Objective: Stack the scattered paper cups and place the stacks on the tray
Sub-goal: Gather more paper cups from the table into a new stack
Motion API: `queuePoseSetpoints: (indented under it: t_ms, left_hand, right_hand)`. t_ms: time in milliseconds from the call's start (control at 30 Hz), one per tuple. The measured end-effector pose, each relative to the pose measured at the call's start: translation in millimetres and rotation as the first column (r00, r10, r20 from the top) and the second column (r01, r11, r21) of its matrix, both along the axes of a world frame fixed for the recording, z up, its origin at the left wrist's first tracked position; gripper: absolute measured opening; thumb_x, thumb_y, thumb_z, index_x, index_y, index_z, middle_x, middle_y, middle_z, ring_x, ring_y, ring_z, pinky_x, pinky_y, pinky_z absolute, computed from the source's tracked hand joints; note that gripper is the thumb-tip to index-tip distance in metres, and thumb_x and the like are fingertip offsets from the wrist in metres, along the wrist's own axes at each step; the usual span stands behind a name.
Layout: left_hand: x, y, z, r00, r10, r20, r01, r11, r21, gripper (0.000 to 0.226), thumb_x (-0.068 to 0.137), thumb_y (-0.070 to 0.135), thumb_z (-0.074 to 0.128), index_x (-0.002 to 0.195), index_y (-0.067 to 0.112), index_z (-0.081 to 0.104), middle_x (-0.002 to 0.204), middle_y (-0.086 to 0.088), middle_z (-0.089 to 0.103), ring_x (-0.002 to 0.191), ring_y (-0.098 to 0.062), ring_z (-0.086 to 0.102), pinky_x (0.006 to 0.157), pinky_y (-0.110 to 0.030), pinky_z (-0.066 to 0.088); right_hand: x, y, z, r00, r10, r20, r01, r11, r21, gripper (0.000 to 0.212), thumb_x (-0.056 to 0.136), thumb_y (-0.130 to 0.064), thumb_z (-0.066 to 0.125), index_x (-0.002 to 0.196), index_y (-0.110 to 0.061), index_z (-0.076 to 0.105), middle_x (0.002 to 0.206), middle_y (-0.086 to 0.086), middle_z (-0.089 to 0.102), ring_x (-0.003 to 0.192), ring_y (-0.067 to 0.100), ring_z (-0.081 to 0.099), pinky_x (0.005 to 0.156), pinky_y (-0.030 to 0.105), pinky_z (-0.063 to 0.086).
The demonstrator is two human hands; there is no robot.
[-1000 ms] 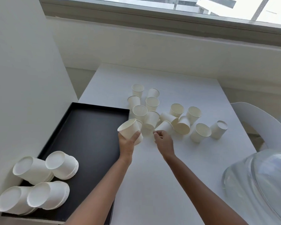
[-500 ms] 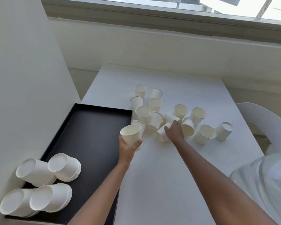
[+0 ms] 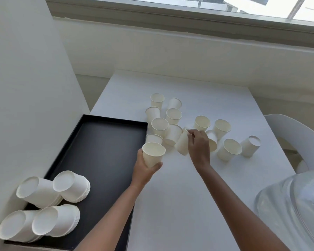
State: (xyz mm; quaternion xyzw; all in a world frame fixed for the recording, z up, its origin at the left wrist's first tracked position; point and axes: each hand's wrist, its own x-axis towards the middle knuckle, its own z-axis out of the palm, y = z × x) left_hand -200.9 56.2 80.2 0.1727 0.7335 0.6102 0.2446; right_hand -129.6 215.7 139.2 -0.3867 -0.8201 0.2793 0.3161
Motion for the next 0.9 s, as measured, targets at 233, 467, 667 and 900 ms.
queuePoseSetpoints:
  t_ms: [233,467,667,900]
  left_hand:
    - [5.4,3.4,3.6,0.999,-0.044,0.000,0.044,0.999,0.018,0.073,0.057,0.031,0.072,0.121,0.024,0.036,0.105,0.009,0.053,0.099,-0.017,0.054,0.085,-0.037,0.050]
    - [9.3,8.7,8.8,0.996,-0.084,0.030,0.080,0.991,0.110,0.068,0.056,0.029,0.077,0.113,0.029,0.041,0.103,0.006,0.059,0.095,-0.014,0.061,0.079,-0.035,0.055]
    - [11.9,17.4,18.1,0.999,-0.047,-0.011,0.048,0.984,0.172,0.066,0.055,0.037,0.072,0.113,0.023,0.043,0.105,-0.002,0.060,0.096,-0.017,0.061,0.079,-0.028,0.052]
    - [17.4,30.2,20.6,0.988,-0.146,0.051,0.131,0.965,0.227,0.067,0.064,0.012,0.071,0.122,0.020,0.038,0.099,0.007,0.062,0.081,0.003,0.065,0.063,-0.015,0.052]
  right_hand:
    - [4.9,-45.4,26.6,0.952,0.284,-0.115,-0.218,0.892,0.397,0.016,0.087,0.000,0.056,0.100,0.001,0.065,0.083,0.018,0.059,0.082,0.031,0.056,0.081,0.026,0.040]
    - [7.4,-66.3,9.8,0.889,0.457,0.008,-0.428,0.827,0.365,0.016,0.085,0.000,0.059,0.098,-0.001,0.067,0.085,0.017,0.060,0.089,0.021,0.049,0.080,0.032,0.046]
    - [15.0,-70.7,-3.1,0.862,0.497,0.094,-0.504,0.860,0.074,0.031,0.086,-0.013,0.060,0.117,-0.008,0.057,0.133,0.017,0.041,0.124,0.031,0.039,0.099,0.035,0.043]
    - [10.3,-58.4,-7.1,0.957,0.236,-0.166,-0.286,0.850,-0.443,0.073,0.078,-0.021,0.072,0.135,-0.028,0.027,0.126,0.004,0.048,0.109,0.021,0.054,0.087,0.032,0.051]
